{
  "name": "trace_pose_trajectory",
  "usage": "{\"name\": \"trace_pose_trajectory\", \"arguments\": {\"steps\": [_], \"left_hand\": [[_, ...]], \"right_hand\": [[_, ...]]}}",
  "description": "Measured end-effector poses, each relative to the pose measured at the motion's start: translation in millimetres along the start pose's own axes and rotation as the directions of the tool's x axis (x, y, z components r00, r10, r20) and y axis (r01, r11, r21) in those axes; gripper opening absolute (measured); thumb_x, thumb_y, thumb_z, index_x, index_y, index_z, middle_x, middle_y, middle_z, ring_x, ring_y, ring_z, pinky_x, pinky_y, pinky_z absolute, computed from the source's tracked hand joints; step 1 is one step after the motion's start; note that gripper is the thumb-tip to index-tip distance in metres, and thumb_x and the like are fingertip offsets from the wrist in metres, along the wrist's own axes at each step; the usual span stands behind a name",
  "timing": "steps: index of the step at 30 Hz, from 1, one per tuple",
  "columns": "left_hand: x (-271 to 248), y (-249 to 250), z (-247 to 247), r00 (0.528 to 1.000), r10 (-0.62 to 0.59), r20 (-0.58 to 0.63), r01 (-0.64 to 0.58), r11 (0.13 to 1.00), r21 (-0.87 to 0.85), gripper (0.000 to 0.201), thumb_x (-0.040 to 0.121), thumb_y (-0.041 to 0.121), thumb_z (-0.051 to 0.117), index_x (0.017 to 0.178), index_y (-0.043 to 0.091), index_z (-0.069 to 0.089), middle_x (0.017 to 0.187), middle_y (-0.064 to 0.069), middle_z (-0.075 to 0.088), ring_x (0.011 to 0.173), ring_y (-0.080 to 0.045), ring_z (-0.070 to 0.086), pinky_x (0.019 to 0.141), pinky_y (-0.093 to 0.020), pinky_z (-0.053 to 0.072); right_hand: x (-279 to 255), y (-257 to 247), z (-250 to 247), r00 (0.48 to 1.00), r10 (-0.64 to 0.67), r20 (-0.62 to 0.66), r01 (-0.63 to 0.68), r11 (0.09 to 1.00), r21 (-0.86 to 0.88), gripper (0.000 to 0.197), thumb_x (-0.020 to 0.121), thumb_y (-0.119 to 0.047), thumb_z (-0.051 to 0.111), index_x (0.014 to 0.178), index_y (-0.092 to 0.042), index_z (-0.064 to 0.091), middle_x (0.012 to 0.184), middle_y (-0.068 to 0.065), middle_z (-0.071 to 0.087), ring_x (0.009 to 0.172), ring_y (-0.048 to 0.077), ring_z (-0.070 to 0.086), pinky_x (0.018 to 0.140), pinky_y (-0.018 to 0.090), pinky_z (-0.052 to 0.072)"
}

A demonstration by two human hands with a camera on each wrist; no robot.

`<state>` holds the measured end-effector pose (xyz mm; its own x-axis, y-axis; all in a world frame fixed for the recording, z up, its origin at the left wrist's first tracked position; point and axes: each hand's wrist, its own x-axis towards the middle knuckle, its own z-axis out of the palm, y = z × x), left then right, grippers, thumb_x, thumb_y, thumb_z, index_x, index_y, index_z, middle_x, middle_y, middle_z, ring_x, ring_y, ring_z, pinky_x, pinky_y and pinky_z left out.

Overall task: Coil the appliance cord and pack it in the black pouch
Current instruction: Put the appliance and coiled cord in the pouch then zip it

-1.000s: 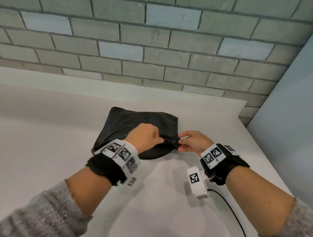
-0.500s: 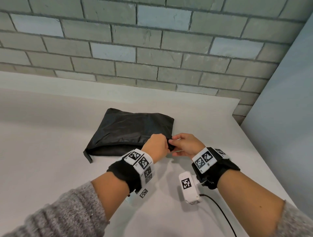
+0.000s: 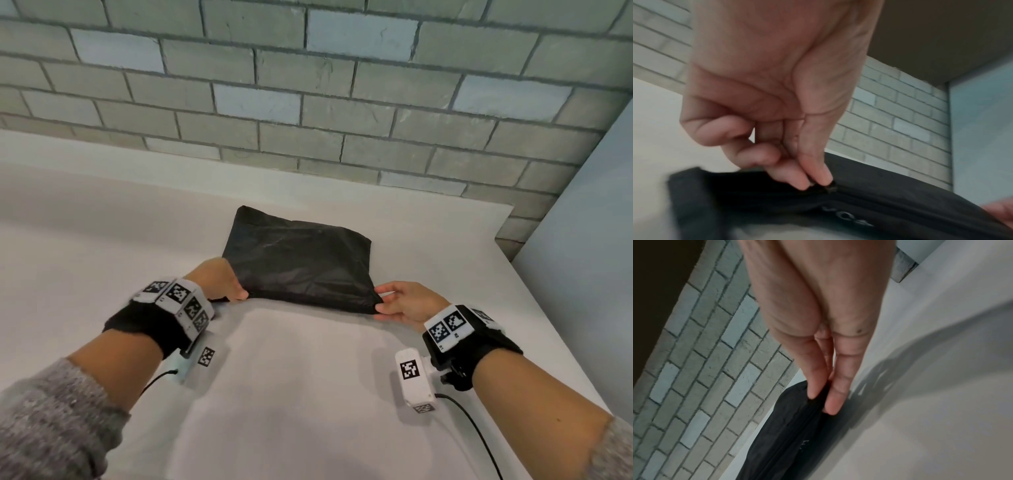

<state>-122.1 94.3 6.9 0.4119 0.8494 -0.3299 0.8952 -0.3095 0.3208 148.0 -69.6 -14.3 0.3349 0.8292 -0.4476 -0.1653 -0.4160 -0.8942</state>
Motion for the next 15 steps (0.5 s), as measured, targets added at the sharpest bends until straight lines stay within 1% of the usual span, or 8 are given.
{"name": "trace_pose_trajectory", "arguments": {"steps": [2,4,6,8,10,12,14,15], "left_hand": [[3,-24,-10,0.996,-0.091,0.024,0.092,0.995,-0.046,0.021,0.077,0.023,0.067,0.07,0.003,0.067,0.071,-0.011,0.059,0.072,-0.024,0.053,0.069,-0.027,0.039],[5,-44,-15,0.987,-0.158,0.021,0.159,0.987,-0.032,0.02,0.076,0.023,0.069,0.073,0.003,0.068,0.071,-0.012,0.056,0.069,-0.024,0.048,0.061,-0.026,0.036],[8,-59,-18,0.981,-0.196,0.01,0.196,0.981,0.0,0.022,0.076,0.021,0.07,0.076,-0.001,0.07,0.07,-0.012,0.056,0.068,-0.023,0.048,0.058,-0.025,0.035],[7,-65,-18,0.975,-0.221,0.02,0.22,0.975,0.033,0.021,0.076,0.021,0.07,0.071,0.001,0.068,0.068,-0.012,0.055,0.068,-0.026,0.051,0.056,-0.025,0.035],[9,-67,-16,0.975,-0.222,0.026,0.22,0.974,0.059,0.026,0.076,0.024,0.071,0.079,-0.002,0.069,0.077,-0.017,0.062,0.08,-0.034,0.06,0.061,-0.026,0.04],[11,-64,-16,0.979,-0.206,-0.012,0.206,0.974,0.091,0.039,0.076,0.031,0.07,0.094,-0.004,0.067,0.1,-0.021,0.068,0.095,-0.033,0.062,0.076,-0.032,0.046],[11,-50,-20,0.983,-0.146,-0.112,0.158,0.981,0.111,0.044,0.078,0.04,0.066,0.097,0.0,0.061,0.11,-0.017,0.064,0.098,-0.031,0.059,0.083,-0.034,0.045],[10,-40,-22,0.982,-0.099,-0.161,0.117,0.988,0.102,0.043,0.08,0.041,0.063,0.097,0.002,0.059,0.111,-0.016,0.063,0.098,-0.03,0.057,0.085,-0.036,0.045]], "right_hand": [[1,1,-1,1.0,0.012,0.007,-0.012,1.0,0.007,0.044,0.081,0.021,0.047,0.123,0.01,0.042,0.087,0.018,0.055,0.077,0.026,0.058,0.053,0.023,0.058],[2,2,-1,1.0,0.019,0.004,-0.019,1.0,0.008,0.044,0.08,0.022,0.047,0.123,0.009,0.042,0.087,0.019,0.055,0.077,0.026,0.059,0.053,0.023,0.058],[3,4,-1,1.0,0.024,-0.003,-0.024,1.0,0.006,0.045,0.08,0.022,0.048,0.122,0.009,0.043,0.088,0.019,0.056,0.078,0.027,0.059,0.053,0.023,0.058],[4,6,-1,1.0,0.028,-0.004,-0.028,1.0,0.008,0.045,0.08,0.022,0.049,0.122,0.009,0.043,0.088,0.02,0.056,0.078,0.027,0.059,0.053,0.024,0.058],[3,7,0,1.0,0.017,-0.012,-0.017,1.0,-0.009,0.045,0.079,0.022,0.05,0.122,0.009,0.044,0.088,0.02,0.055,0.077,0.027,0.059,0.053,0.024,0.058],[2,6,2,0.999,0.015,-0.039,-0.017,0.999,-0.051,0.044,0.079,0.019,0.052,0.122,0.007,0.045,0.09,0.021,0.057,0.076,0.027,0.06,0.054,0.024,0.058],[-4,3,6,0.998,0.017,-0.059,-0.027,0.986,-0.166,0.043,0.081,0.01,0.056,0.122,0.003,0.046,0.097,0.024,0.06,0.075,0.027,0.062,0.06,0.028,0.059],[-7,2,7,0.997,0.016,-0.077,-0.037,0.958,-0.284,0.043,0.083,0.002,0.059,0.124,-0.001,0.046,0.103,0.022,0.061,0.077,0.027,0.062,0.066,0.031,0.057]]}}
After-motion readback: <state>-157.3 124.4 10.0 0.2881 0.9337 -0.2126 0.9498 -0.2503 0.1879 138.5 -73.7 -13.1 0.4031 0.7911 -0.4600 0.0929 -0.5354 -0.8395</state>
